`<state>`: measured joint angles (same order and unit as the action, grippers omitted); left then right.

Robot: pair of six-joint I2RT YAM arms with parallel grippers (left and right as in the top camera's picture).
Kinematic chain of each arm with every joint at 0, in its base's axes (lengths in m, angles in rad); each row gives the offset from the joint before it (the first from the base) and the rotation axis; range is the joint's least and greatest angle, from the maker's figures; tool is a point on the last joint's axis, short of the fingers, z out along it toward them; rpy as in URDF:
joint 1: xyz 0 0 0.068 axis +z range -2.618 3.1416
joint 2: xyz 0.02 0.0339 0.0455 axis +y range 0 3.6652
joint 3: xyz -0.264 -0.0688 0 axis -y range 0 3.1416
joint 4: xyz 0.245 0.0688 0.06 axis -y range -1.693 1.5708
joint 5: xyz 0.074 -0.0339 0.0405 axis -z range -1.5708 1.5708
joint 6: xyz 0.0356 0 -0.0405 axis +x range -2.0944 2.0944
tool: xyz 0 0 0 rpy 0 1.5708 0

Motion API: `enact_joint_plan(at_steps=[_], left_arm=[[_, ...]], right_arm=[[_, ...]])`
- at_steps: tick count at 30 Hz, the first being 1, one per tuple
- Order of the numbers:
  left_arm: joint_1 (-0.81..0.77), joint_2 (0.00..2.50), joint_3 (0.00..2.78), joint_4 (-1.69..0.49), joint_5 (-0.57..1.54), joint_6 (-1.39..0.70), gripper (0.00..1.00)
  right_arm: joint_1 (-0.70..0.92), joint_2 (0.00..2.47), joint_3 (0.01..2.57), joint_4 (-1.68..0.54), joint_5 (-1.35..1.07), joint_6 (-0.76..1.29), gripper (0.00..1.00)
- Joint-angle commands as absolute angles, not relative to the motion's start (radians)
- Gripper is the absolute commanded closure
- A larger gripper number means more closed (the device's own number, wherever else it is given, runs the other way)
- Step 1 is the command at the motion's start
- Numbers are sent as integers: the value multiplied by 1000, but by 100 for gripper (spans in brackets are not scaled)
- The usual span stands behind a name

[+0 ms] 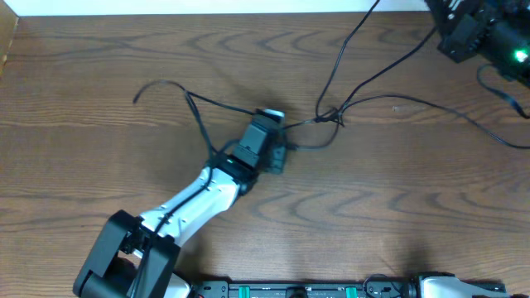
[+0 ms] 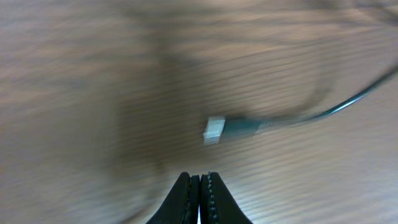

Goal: Untangle cables

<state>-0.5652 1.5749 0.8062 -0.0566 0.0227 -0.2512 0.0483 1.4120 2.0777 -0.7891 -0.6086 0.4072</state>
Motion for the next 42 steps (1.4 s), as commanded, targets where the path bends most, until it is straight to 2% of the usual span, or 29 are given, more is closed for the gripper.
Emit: enact_joint_plan(at_steps=[1,14,23,28,36,42], left_arm=[[-472,1571,806,-120,-65,-264,92],[-179,1571,806,-202,-64,-326,93],[-85,1571,806,-263,-59,-327,93],[-85,1571,806,-269,-6,-327,93],[-85,1571,806,-269,85,-327,93],[-86,1571,806,-269,128,-327,92]], right_arm=[[-6,1412,2078,-791,-609,415,99],[-104,1412,2078,-823,-612,414,99],[-204,1412,2078,-848,-562,397,99],[-251,1414,2078,-929,-296,334,99],[-308,1464,2078,-1039,367,286,99],[-387,1566,2078,-1036,549,282,99]])
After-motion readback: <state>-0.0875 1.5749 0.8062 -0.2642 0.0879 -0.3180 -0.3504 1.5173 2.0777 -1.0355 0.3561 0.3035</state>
